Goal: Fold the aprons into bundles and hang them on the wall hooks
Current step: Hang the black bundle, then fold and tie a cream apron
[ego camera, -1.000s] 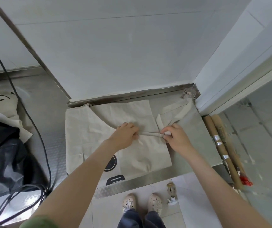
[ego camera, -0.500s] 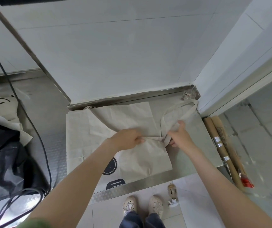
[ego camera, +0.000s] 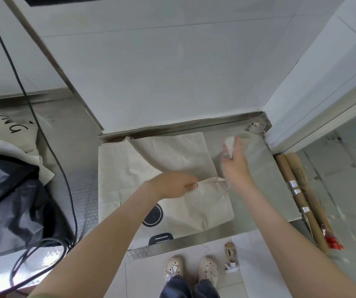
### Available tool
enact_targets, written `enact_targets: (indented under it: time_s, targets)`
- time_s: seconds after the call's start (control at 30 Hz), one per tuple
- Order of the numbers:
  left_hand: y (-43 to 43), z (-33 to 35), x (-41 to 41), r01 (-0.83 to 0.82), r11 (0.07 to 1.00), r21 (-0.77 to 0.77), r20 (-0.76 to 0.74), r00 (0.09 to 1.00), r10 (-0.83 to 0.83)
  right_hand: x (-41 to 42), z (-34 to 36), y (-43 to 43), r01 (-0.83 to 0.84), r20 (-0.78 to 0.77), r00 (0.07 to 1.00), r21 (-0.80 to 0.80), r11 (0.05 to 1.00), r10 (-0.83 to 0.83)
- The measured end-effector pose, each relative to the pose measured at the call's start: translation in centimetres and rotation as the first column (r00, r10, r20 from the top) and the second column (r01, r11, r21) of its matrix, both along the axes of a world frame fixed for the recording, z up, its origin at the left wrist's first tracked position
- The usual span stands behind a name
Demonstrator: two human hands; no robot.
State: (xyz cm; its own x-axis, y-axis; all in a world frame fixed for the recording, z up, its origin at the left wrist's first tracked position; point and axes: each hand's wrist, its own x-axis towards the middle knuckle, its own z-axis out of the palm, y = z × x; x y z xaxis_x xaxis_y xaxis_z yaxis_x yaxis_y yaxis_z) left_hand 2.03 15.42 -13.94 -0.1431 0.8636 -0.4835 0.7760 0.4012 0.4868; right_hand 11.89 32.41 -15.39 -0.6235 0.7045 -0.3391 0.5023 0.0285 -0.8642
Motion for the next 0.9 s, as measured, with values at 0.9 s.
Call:
enact_targets:
  time_s: [0.9]
  targets:
    - [-0.6, -3.2, 0.6, -0.123, 0.894, 0.432, -0.289, 0.919, 0.267, 3.4, 1.0, -0.6, -0.634, 0.239, 0.67, -0.308, 0.71, 0.702]
